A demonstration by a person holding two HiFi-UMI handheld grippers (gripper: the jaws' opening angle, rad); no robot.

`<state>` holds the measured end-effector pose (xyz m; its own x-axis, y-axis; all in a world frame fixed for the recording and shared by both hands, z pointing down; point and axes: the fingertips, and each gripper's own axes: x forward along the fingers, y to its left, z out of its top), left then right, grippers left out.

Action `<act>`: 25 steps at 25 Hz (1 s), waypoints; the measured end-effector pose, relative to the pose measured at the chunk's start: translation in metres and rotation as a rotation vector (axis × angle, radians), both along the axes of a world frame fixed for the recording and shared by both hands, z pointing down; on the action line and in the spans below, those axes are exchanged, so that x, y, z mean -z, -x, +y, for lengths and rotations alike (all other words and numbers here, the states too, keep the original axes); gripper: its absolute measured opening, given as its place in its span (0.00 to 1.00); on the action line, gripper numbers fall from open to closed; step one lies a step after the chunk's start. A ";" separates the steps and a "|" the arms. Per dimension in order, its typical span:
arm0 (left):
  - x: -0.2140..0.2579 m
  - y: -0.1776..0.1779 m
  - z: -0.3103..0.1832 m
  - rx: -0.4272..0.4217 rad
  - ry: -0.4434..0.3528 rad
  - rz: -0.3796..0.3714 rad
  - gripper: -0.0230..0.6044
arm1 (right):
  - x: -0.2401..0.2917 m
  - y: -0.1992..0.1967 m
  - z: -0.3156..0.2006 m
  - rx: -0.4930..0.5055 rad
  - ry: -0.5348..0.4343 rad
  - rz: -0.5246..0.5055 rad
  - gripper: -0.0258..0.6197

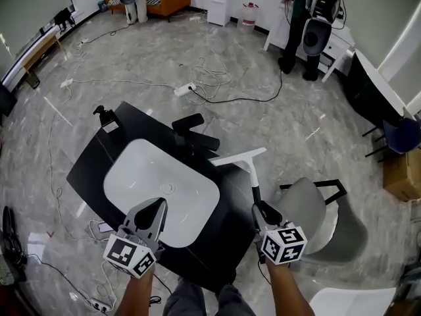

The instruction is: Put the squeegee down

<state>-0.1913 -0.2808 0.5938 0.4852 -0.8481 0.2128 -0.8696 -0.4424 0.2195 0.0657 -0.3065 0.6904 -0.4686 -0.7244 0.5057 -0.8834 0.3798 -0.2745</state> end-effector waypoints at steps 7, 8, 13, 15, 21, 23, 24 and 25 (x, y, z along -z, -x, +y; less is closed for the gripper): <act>-0.023 0.006 -0.007 0.004 0.021 0.011 0.04 | -0.037 0.005 -0.006 0.007 0.045 0.039 0.18; -0.026 0.008 -0.008 0.005 0.024 0.013 0.04 | -0.043 0.006 -0.007 0.008 0.053 0.045 0.18; -0.040 0.013 -0.013 0.013 0.038 0.023 0.04 | -0.070 0.011 -0.012 0.014 0.090 0.075 0.18; -0.045 0.014 -0.015 0.015 0.044 0.026 0.04 | -0.078 0.012 -0.013 0.016 0.102 0.084 0.18; -0.054 0.019 -0.020 0.021 0.055 0.035 0.04 | -0.097 0.016 -0.018 0.017 0.133 0.109 0.18; -0.054 0.020 -0.021 0.023 0.055 0.036 0.04 | -0.101 0.017 -0.018 0.017 0.138 0.118 0.18; -0.055 0.021 -0.021 0.024 0.055 0.037 0.04 | -0.103 0.017 -0.019 0.017 0.141 0.121 0.18; -0.055 0.021 -0.021 0.025 0.055 0.038 0.04 | -0.105 0.017 -0.019 0.018 0.144 0.124 0.18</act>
<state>-0.2126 -0.3023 0.6488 0.4725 -0.8475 0.2417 -0.8709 -0.4069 0.2757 0.0482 -0.3258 0.7951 -0.4082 -0.6325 0.6583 -0.9073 0.3607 -0.2161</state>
